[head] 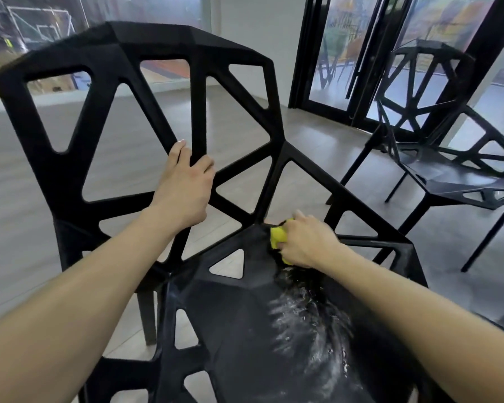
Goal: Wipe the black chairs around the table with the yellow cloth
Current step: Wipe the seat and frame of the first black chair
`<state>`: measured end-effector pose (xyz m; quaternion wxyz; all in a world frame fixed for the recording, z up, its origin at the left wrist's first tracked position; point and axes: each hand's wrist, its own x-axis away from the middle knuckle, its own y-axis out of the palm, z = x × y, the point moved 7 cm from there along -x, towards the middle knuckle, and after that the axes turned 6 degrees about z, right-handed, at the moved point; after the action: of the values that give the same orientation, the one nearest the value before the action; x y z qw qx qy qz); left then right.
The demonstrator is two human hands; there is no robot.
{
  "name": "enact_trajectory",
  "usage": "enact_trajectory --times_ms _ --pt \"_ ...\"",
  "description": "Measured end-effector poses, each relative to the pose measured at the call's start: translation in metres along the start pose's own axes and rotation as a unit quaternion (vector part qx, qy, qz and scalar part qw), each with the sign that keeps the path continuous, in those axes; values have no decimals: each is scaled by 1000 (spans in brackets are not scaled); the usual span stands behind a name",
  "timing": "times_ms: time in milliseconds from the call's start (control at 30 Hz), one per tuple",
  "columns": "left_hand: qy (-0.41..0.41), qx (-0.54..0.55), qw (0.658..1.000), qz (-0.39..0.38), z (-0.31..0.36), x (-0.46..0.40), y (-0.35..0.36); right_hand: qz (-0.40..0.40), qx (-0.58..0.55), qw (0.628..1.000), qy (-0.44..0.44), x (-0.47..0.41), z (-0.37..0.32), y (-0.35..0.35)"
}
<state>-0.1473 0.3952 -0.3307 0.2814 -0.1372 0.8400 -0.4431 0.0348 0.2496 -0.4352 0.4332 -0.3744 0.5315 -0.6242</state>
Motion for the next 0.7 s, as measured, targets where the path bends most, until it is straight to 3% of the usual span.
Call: enact_trajectory --times_ms 67,200,267,400,500,700 --pt "-4 -9 1000 -1 1 0 -1 26 22 999 0 9 11 5" --pt "-6 -23 1000 -2 4 1 -2 44 -19 997 -54 -32 -54 6" --pt "-6 -28 1000 6 1 1 0 42 -33 998 -41 -36 -66 -7" --pt "-2 -17 1000 7 1 1 2 20 54 998 15 18 15 -11" --pt "-8 -25 1000 9 2 1 -1 59 81 994 -36 43 42 -3" --pt "-5 -28 999 14 3 3 -2 105 -41 990 -84 -20 -46 4"
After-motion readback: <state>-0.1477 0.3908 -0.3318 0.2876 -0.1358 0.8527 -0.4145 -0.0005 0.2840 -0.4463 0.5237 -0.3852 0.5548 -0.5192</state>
